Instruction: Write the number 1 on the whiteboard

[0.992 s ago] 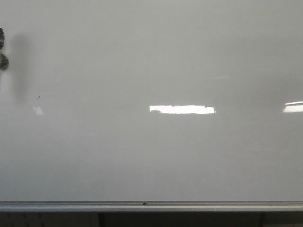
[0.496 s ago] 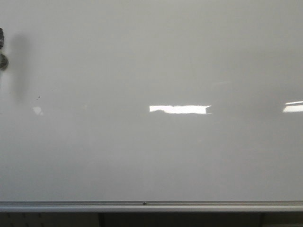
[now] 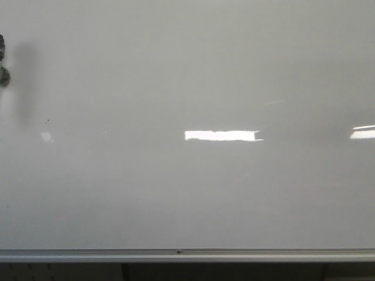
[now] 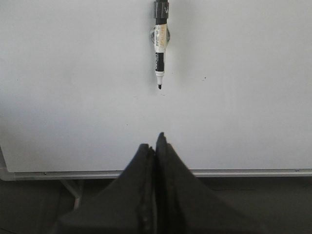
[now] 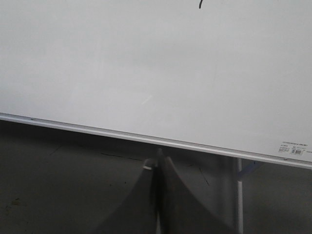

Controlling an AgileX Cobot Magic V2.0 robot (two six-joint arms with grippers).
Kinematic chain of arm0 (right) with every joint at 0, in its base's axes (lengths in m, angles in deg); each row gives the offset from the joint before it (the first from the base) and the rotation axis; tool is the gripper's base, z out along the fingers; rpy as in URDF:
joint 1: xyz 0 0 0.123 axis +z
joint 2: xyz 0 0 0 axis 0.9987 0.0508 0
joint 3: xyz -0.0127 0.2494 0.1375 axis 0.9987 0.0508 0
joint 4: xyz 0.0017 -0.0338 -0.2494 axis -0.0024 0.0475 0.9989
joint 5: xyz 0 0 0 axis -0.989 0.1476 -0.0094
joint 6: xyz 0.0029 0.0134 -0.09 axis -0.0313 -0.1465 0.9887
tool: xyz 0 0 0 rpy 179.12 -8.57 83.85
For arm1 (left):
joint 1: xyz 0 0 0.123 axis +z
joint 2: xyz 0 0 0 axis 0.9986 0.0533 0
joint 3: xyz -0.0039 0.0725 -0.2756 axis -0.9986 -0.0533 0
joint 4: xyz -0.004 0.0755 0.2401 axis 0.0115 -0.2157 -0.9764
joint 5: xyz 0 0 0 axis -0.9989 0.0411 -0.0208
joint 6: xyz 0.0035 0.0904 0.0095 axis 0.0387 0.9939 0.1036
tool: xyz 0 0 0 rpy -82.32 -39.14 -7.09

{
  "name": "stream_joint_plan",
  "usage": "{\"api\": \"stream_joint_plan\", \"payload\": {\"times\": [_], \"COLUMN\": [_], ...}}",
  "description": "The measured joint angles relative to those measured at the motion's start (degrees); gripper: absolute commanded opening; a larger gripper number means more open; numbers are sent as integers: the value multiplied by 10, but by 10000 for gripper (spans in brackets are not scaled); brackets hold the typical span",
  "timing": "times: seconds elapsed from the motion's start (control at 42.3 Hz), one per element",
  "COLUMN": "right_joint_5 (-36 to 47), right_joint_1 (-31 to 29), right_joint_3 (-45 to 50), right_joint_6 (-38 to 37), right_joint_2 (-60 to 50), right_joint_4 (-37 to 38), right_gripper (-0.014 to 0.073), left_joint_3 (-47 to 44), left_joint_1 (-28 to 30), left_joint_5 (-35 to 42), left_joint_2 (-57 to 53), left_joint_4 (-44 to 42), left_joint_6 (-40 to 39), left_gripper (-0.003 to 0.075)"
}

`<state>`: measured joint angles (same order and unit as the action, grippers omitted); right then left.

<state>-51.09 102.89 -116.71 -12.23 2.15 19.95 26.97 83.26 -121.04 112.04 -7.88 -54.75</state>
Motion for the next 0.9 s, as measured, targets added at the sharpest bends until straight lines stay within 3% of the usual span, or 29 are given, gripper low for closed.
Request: {"api": "stream_joint_plan", "payload": {"times": [0.449, 0.638, 0.898], "right_joint_5": [0, 0, 0], "right_joint_1": [0, 0, 0], "right_joint_3": [0, 0, 0], "right_joint_6": [0, -1, -1], "right_joint_2": [0, 0, 0], "right_joint_4": [0, 0, 0], "right_gripper": [-96, -96, -96], "left_joint_3": [0, -26, -154], "left_joint_1": [0, 0, 0], "left_joint_5": [0, 7, 121], "left_joint_2": [0, -54, -177], "left_joint_4": [1, 0, -15], "left_joint_6": [0, 0, 0], "left_gripper": [-20, -20, -20]}}
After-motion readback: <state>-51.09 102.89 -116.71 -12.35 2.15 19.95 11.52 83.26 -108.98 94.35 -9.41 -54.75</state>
